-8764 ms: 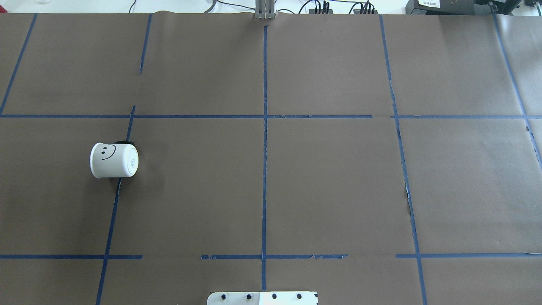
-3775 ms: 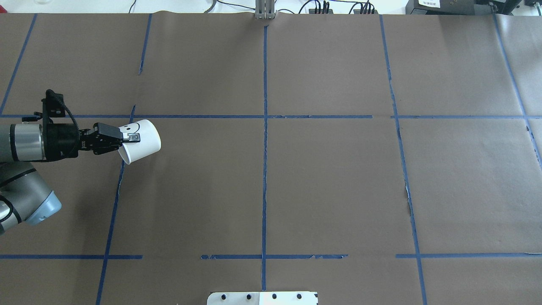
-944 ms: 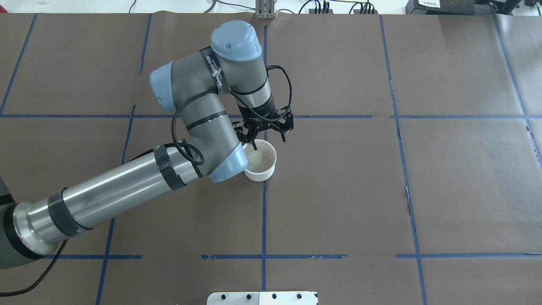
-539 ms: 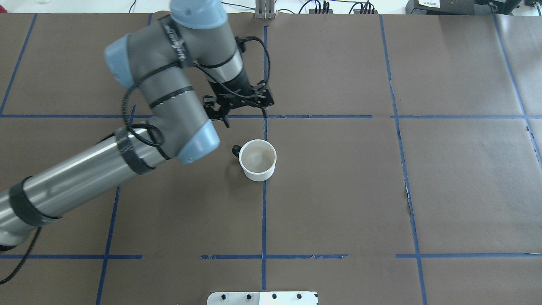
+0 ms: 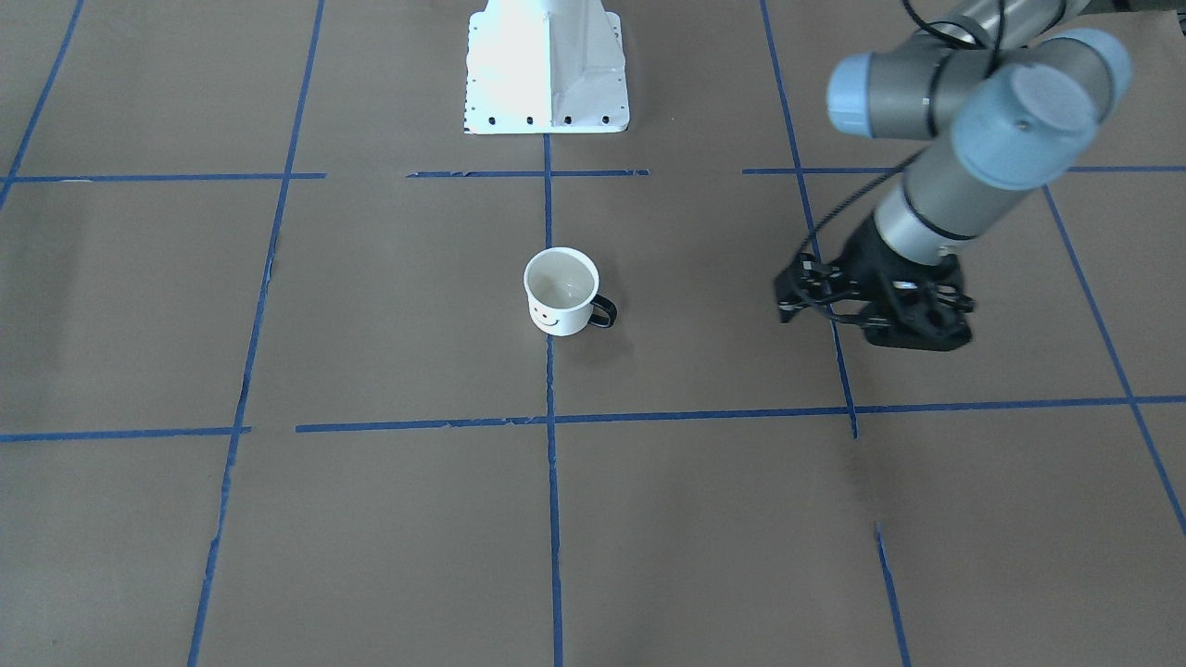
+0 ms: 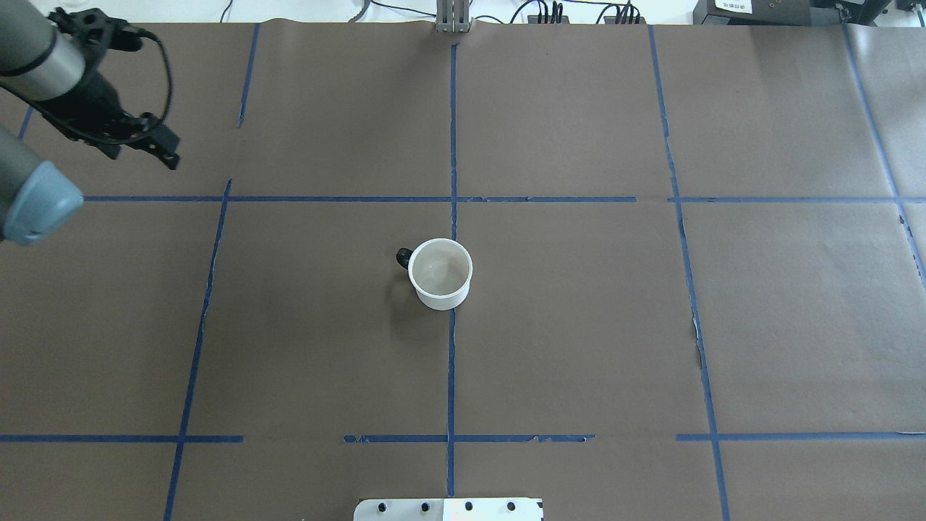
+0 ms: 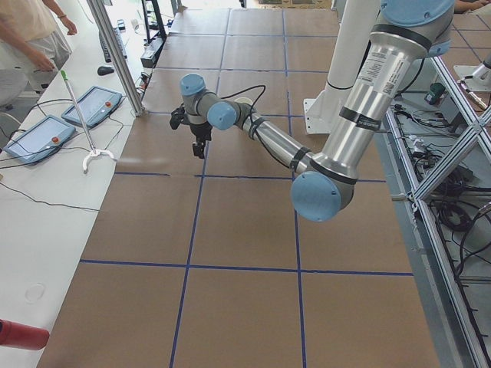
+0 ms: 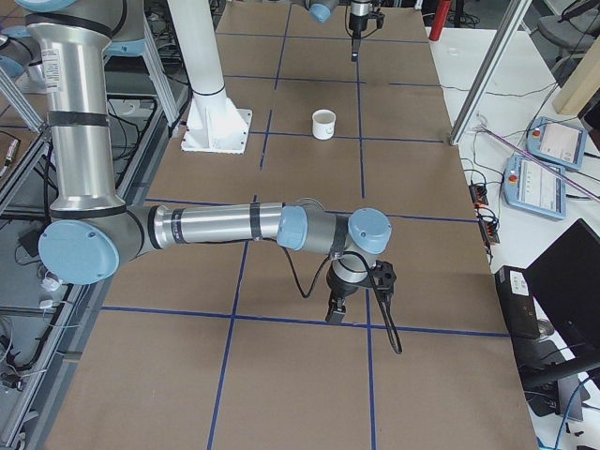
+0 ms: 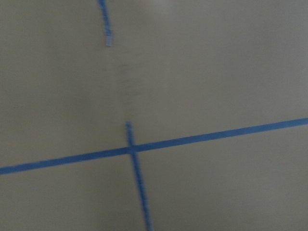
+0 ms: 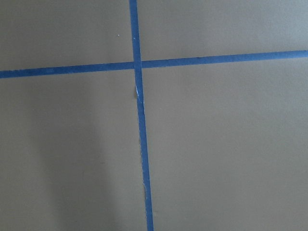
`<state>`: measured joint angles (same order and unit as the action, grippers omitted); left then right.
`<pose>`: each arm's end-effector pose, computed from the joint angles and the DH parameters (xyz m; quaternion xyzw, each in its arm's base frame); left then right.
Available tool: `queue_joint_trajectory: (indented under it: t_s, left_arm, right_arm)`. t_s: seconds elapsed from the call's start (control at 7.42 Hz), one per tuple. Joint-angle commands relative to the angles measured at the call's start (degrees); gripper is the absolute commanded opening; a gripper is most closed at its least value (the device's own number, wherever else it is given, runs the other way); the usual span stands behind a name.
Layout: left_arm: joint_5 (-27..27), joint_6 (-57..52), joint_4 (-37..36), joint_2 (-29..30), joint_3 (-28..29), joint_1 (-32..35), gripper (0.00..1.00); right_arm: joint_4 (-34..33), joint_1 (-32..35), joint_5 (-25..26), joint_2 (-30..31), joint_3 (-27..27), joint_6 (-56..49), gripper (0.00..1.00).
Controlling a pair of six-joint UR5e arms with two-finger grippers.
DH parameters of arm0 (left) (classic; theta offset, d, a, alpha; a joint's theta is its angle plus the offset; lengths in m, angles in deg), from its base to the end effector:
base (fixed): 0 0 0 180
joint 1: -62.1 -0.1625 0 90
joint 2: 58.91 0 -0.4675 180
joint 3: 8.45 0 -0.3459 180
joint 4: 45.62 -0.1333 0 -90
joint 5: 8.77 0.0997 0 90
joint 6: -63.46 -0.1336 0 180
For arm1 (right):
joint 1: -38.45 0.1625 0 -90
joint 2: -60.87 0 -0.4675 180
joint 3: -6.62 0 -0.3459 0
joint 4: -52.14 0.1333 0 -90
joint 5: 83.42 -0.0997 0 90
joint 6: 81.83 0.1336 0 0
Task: Flip mug
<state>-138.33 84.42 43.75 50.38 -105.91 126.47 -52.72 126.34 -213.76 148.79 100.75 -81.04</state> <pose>0.2153 -0.5602 0.4967 0.0649 0.3869 0.1138 0.9128 0.0304 -0.4455 0.7079 -0.0795 -0.3419 0.0152 0.9362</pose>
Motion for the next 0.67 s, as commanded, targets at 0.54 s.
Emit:
queue_joint_trajectory:
  t_s: [0.54]
  left_arm:
    - [0.0,-26.2,0.4,-8.8,3.9,15.6,1.00]
  right_arm:
    - [0.0,0.0,0.0,0.1,0.0,0.0,1.00]
